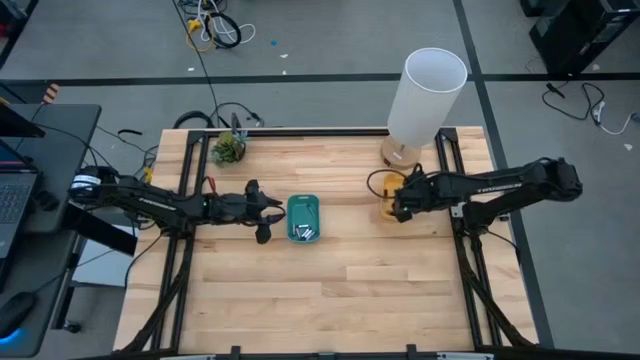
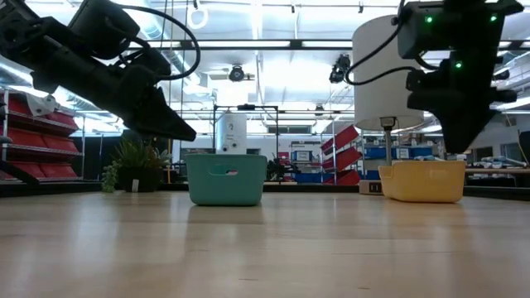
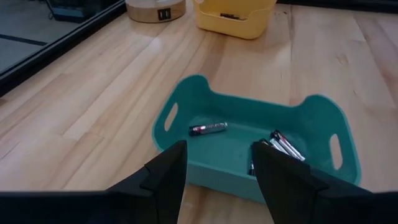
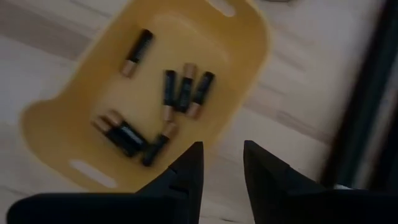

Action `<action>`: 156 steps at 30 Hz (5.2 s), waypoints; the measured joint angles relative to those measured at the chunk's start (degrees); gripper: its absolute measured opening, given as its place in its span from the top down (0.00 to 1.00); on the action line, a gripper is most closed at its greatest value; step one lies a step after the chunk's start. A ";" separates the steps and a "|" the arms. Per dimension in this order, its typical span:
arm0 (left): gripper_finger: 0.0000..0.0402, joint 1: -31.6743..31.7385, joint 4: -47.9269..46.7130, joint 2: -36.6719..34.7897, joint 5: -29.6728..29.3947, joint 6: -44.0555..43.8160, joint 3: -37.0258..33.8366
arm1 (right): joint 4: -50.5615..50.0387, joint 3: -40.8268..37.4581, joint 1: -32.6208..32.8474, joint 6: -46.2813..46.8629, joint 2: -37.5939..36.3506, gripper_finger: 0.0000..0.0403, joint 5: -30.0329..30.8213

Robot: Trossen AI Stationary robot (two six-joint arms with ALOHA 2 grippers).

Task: Sort batteries
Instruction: Move the yellow bin to the center of the table, then adjust the bins

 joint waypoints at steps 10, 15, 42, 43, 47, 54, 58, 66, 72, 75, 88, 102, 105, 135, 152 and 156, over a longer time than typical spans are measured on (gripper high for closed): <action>0.51 -0.06 -0.65 0.00 -2.02 0.17 0.00 | 6.28 -5.13 -5.74 -2.58 -3.64 0.75 -1.31; 0.51 -0.06 -1.04 0.00 -2.18 0.16 0.00 | 10.83 -7.52 -8.46 -6.05 -3.56 0.76 -2.81; 0.51 -0.06 -1.35 0.00 -2.20 -0.34 0.00 | 34.60 -8.58 0.41 -6.35 -3.52 0.99 -12.06; 0.51 -0.06 -1.35 0.00 -2.20 -0.35 0.00 | 34.56 -8.58 0.48 -5.80 -3.52 0.99 -11.36; 0.51 -0.06 -1.37 0.00 -2.20 -0.35 0.00 | 35.67 -8.61 1.11 -4.68 -3.49 0.98 -9.57; 0.51 -0.06 -1.62 0.00 -2.20 -0.33 0.00 | 39.20 -8.58 1.87 -3.39 -2.03 0.89 -7.84; 0.51 -0.06 -1.99 0.00 -2.20 -0.44 0.00 | 40.32 -8.58 1.87 -2.76 0.26 0.84 -7.83; 0.51 -0.06 -2.26 0.00 -2.20 -1.58 -0.01 | 47.22 -8.58 2.07 -8.61 -0.38 0.74 -9.71; 0.51 -0.06 -3.54 0.00 -2.18 -3.17 -0.02 | 44.77 -8.56 2.11 -12.99 -7.43 0.72 -12.37; 0.51 -0.06 -4.08 0.00 -2.18 -3.36 0.00 | 39.24 -8.54 2.11 -13.51 -10.62 0.74 -11.50; 0.51 -0.06 -5.96 -0.02 -2.17 -4.52 -0.02 | 31.02 -13.76 8.56 -4.11 -8.29 0.82 -9.87; 0.51 0.07 -3.43 -0.02 -4.98 -4.52 -0.02 | 55.55 -17.48 14.68 -2.35 2.55 0.89 -6.93; 0.51 0.07 -2.16 -0.02 -4.98 -4.50 0.00 | 63.74 -17.48 14.68 -5.45 5.25 0.90 -8.16; 0.51 0.07 10.86 18.89 -1.42 -5.48 0.08 | 52.64 -17.51 11.07 -13.25 0.86 1.00 4.92; 0.51 0.07 13.88 24.44 4.10 -4.75 4.74 | 73.62 -17.50 7.38 -20.42 15.54 1.00 -2.08; 0.51 0.07 11.98 24.81 4.15 -5.91 4.54 | 73.99 -17.50 8.07 -20.47 16.02 1.00 -2.82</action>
